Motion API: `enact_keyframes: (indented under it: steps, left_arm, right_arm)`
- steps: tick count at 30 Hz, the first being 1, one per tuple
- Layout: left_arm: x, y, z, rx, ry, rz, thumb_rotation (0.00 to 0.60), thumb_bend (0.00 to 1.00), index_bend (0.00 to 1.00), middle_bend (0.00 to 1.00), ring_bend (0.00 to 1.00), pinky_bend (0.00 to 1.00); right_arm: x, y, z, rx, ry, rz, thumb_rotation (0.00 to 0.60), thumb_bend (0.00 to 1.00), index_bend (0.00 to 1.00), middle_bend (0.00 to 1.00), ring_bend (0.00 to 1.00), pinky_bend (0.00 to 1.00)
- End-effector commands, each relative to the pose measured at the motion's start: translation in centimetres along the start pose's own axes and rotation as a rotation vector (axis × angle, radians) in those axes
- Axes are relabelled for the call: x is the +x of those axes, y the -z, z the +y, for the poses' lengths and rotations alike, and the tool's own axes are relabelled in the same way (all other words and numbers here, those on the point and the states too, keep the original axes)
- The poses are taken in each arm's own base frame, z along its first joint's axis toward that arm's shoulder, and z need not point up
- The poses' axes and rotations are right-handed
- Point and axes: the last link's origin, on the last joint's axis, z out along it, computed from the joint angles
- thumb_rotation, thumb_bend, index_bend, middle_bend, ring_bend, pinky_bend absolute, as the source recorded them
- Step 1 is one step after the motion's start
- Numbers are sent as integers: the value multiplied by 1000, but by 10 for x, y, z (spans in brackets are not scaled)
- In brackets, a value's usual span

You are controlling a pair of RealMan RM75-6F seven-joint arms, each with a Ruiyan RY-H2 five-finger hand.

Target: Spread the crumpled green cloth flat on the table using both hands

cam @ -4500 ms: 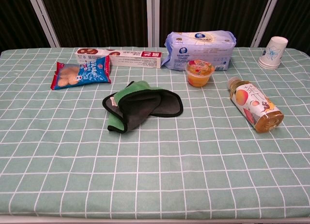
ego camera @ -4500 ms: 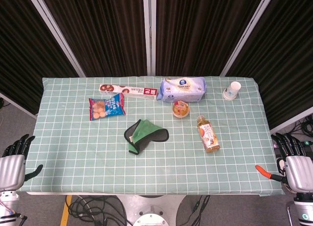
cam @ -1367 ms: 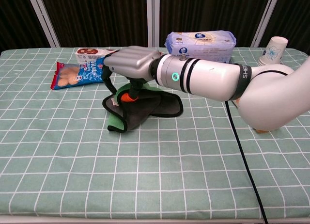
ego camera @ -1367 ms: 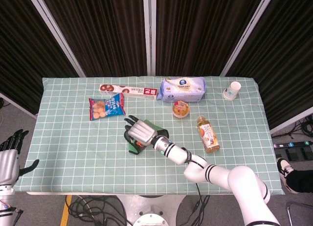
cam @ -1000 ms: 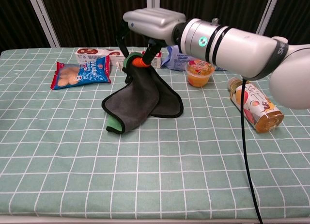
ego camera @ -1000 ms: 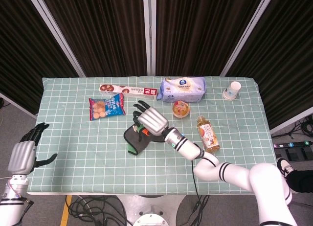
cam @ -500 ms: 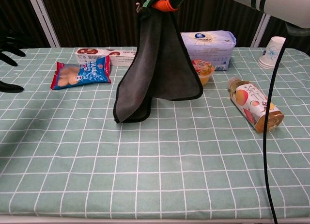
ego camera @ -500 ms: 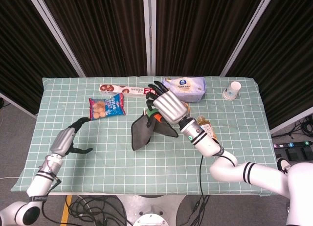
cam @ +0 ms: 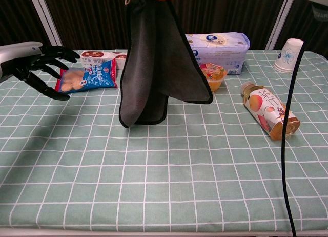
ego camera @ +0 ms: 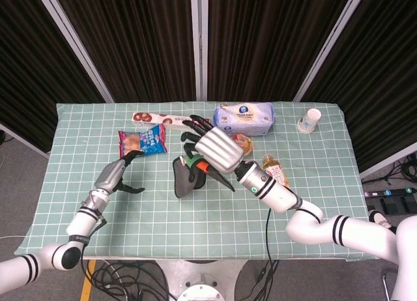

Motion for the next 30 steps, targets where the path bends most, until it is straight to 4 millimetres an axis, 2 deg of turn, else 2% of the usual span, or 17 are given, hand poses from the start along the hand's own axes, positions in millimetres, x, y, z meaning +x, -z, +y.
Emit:
enact_keyframes:
  steps: [1,7,11,14,20,26,30]
  left_arm:
    - [1,2,-3,10,-10,-3,600,100,204,202,173,232]
    - [-1,1,-9,35,-8,-24,587,98,204,202,173,232]
    - [-5,-1,-7,34,-4,-43,583,98,204,201,173,232]
    - [-8,-3,-6,37,-6,-55,580,97,204,201,173,232]
    - [-21,-13,-4,55,14,-79,566,95,204,201,173,232]
    - [-39,-28,9,59,68,-118,539,93,209,201,173,232]
    - [-45,-36,22,55,130,-144,481,90,299,201,173,232]
  right_arm:
    - [17,6,-7,77,-6,3,600,451,711,304,82,84]
    - [28,16,18,39,61,-53,600,453,710,307,74,83]
    - [25,16,28,31,151,-84,600,456,710,306,74,82]
    - [16,12,30,46,236,-101,600,459,710,306,75,82]
    - [-3,9,28,51,251,-127,600,461,710,306,75,82]
    - [-7,-3,28,37,261,-115,600,463,710,307,76,82]
    - [-6,-10,27,24,261,-92,600,463,706,307,76,82]
